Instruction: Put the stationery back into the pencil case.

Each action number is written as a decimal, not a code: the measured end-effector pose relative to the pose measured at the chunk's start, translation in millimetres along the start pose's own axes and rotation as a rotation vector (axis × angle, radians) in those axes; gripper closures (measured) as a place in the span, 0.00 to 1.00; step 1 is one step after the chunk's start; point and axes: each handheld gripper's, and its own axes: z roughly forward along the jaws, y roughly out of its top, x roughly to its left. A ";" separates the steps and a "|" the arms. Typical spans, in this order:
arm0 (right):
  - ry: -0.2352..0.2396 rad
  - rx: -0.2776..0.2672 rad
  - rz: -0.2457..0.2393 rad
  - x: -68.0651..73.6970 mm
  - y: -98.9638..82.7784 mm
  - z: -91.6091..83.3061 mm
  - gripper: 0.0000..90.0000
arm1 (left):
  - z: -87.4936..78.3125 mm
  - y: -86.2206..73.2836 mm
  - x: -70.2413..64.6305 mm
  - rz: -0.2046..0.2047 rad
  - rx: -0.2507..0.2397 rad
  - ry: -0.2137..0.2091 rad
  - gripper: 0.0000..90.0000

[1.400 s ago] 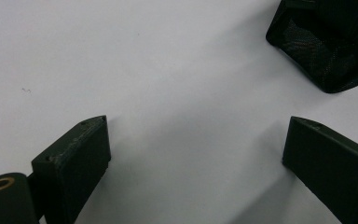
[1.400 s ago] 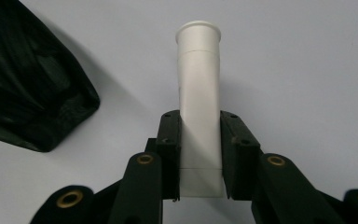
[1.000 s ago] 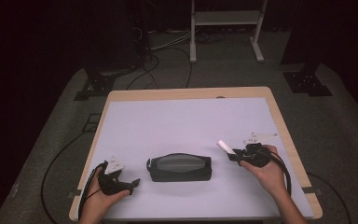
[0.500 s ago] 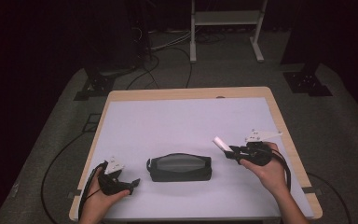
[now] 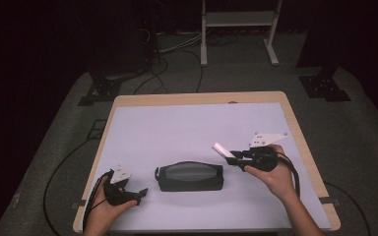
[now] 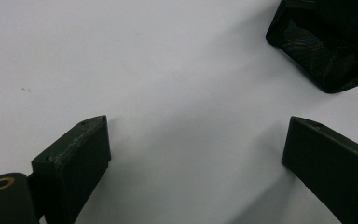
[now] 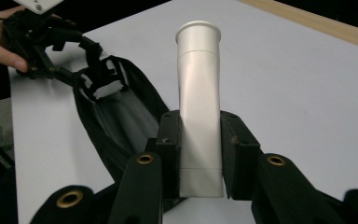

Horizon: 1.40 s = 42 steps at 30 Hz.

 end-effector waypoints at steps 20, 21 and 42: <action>0.132 0.022 -0.122 20.0 23.4 28.5 0.78 | -0.1 0.1 0.2 0.001 0.002 -0.001 0.07; 0.138 0.024 -0.128 21.0 24.4 30.1 0.78 | -0.1 0.1 0.2 0.001 0.002 -0.001 0.07; 0.224 0.095 -0.223 40.0 37.3 66.7 0.78 | -0.3 0.1 0.3 0.001 0.004 -0.002 0.07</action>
